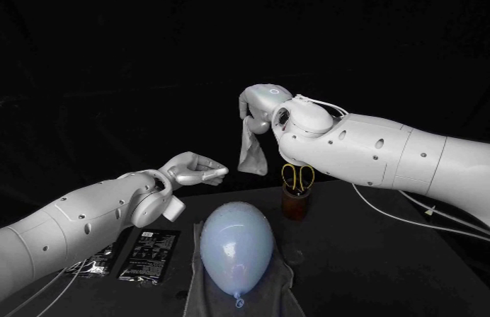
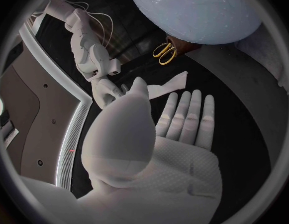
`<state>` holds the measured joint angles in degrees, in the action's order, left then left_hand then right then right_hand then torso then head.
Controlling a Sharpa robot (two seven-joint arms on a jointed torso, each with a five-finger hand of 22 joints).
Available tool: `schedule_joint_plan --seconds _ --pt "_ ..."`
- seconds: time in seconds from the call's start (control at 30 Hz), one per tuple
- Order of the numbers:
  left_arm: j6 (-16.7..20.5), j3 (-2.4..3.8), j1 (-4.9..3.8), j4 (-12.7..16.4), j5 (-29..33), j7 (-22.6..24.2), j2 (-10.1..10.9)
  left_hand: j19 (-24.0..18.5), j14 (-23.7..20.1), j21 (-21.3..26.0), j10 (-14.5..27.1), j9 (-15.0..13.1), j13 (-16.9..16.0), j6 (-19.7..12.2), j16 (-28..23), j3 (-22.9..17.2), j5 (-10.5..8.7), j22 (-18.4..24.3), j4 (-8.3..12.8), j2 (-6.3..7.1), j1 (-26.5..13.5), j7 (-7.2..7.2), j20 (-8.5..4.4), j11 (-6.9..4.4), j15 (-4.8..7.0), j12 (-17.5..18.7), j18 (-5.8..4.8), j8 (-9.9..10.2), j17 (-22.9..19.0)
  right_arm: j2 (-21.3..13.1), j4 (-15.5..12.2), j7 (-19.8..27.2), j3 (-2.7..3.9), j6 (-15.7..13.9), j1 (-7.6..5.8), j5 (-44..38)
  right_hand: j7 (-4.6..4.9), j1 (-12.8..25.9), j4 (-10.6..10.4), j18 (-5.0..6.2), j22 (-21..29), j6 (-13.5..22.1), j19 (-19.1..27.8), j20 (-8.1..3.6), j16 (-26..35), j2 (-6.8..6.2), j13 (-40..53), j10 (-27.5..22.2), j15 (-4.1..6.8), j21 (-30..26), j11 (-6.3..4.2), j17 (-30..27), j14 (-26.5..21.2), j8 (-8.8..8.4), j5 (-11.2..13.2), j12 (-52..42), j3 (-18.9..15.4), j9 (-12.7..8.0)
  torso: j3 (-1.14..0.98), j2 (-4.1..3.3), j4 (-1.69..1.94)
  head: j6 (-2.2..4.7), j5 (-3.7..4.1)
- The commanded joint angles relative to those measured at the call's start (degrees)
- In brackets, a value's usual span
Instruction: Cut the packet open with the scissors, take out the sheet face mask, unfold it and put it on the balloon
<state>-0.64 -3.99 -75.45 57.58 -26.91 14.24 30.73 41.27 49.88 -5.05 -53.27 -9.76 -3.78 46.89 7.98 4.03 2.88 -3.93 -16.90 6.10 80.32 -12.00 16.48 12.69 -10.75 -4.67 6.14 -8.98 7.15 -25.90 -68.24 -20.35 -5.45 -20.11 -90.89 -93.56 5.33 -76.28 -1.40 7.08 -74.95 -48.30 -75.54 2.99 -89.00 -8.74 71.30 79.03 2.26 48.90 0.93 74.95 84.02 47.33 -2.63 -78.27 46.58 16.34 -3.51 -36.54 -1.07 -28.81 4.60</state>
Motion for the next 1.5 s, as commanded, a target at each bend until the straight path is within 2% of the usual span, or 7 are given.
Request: schedule_joint_plan --seconds 0.03,0.53,0.73,1.0,1.13,1.3,1.5 --pt "-1.31 0.05 0.01 -0.12 -0.94 -0.06 -0.12 0.13 0.53 -0.08 -0.45 -0.08 -0.08 0.51 0.46 0.17 -0.15 0.08 0.08 -0.24 0.47 -3.72 0.14 -0.02 0.06 -0.3 1.01 -0.27 0.13 0.25 0.26 -2.01 0.07 2.22 -0.11 -0.04 0.02 0.53 0.32 -0.08 -5.74 -0.41 -0.43 -0.04 -0.2 0.1 0.08 0.43 0.23 0.24 -0.04 12.36 5.16 -0.21 -0.15 -0.27 0.0 0.02 -0.04 -0.02 -0.02 0.0 0.09" --pt "0.81 0.11 0.37 -0.66 3.2 6.8 1.61 6.69 6.77 -2.45 -7.13 -0.93 -0.47 4.87 5.31 1.65 -0.14 -0.62 0.72 -3.15 6.25 -1.27 0.04 -2.57 2.75 -2.26 3.77 -2.72 3.45 -0.72 -0.57 -3.93 0.09 3.07 -0.41 -0.6 0.03 0.62 0.76 -0.14 -5.84 -0.63 -0.58 -0.07 -0.25 0.18 0.26 0.54 0.25 0.6 -0.05 12.53 5.21 -0.47 -0.15 -0.29 0.06 -0.25 -0.03 0.01 -0.03 0.19 0.42" --pt "3.78 0.37 0.77 -1.01 19.14 13.97 1.7 -4.81 -0.29 1.62 -2.49 -0.14 0.15 1.7 0.96 1.93 -0.16 0.74 0.44 -4.85 7.62 -2.27 0.25 -0.97 0.55 0.8 0.32 -1.24 2.58 -1.5 -2.38 -4.2 0.09 3.16 -0.46 -0.47 0.03 0.66 0.83 -0.15 -5.85 -0.68 -0.6 -0.08 -0.26 0.18 0.34 0.59 0.25 0.65 -0.04 12.58 5.23 -0.52 -0.15 -0.33 0.05 -0.29 -0.01 0.01 -0.1 0.25 0.42" --pt "6.74 0.61 1.06 -1.81 28.01 17.29 0.32 -9.02 -6.96 2.09 2.16 0.73 0.22 -2.13 -2.71 3.73 -0.18 0.91 0.08 -5.78 0.64 -2.09 0.22 0.07 -0.96 1.19 -1.02 0.4 0.86 -2.55 -5.38 -4.74 0.09 3.56 -0.48 -0.07 0.03 0.73 0.94 -0.19 -5.92 -0.77 -0.71 -0.09 -0.27 0.21 0.42 0.65 0.25 0.94 -0.05 12.63 5.24 -0.58 -0.15 -0.35 0.05 -0.37 -0.02 0.0 0.02 0.3 0.43" --pt "6.4 0.79 1.28 -2.15 29.22 17.73 -0.99 -12.04 -11.28 2.36 6.13 1.3 0.39 -4.68 -4.21 4.02 -0.19 1.12 0.08 -7.1 -2.85 -2.08 -0.26 -0.07 -1.43 1.41 0.02 1.27 -0.17 -3.21 -6.67 -5.17 0.09 3.94 -0.48 0.1 0.02 0.77 1.01 -0.18 -5.9 -0.83 -0.7 -0.09 -0.27 0.24 0.42 0.66 0.25 0.89 -0.05 12.62 5.24 -0.63 -0.15 -0.34 0.05 -0.43 0.02 0.03 -0.05 0.28 0.16" --pt "3.4 1.13 1.61 -1.59 30.72 17.1 -2.29 -16.28 -17.04 2.52 15.42 2.76 0.79 -11.34 -5.09 5.35 -0.18 1.32 0.11 -11.98 -10.82 -2.24 0.16 -0.22 -1.52 1.8 1.12 3.44 -1.5 -3.1 -7.06 -5.34 0.09 3.91 -0.48 0.47 0.02 0.77 1.01 -0.18 -5.9 -0.83 -0.7 -0.09 -0.27 0.24 0.42 0.66 0.25 0.89 -0.05 12.62 5.24 -0.63 -0.15 -0.34 0.05 -0.43 -0.04 -0.01 -0.07 0.26 -0.32" --pt "0.34 1.4 1.9 -0.01 32.39 16.24 -3.19 -17.11 -19.09 2.43 18.31 3.19 0.88 -13.22 -5.15 7.11 -0.21 1.28 0.0 -14.55 -14.33 -2.32 0.18 -0.25 -1.44 1.87 1.36 4.04 -2.01 -2.05 -6.94 -5.3 0.09 3.46 -0.47 0.83 0.01 0.83 1.19 -0.17 -5.89 -0.94 -0.7 -0.11 -0.26 0.3 0.5 0.72 0.27 0.83 -0.06 12.58 5.23 -0.72 -0.15 -0.35 0.08 -0.53 -0.08 -0.04 -0.03 0.3 -0.34"
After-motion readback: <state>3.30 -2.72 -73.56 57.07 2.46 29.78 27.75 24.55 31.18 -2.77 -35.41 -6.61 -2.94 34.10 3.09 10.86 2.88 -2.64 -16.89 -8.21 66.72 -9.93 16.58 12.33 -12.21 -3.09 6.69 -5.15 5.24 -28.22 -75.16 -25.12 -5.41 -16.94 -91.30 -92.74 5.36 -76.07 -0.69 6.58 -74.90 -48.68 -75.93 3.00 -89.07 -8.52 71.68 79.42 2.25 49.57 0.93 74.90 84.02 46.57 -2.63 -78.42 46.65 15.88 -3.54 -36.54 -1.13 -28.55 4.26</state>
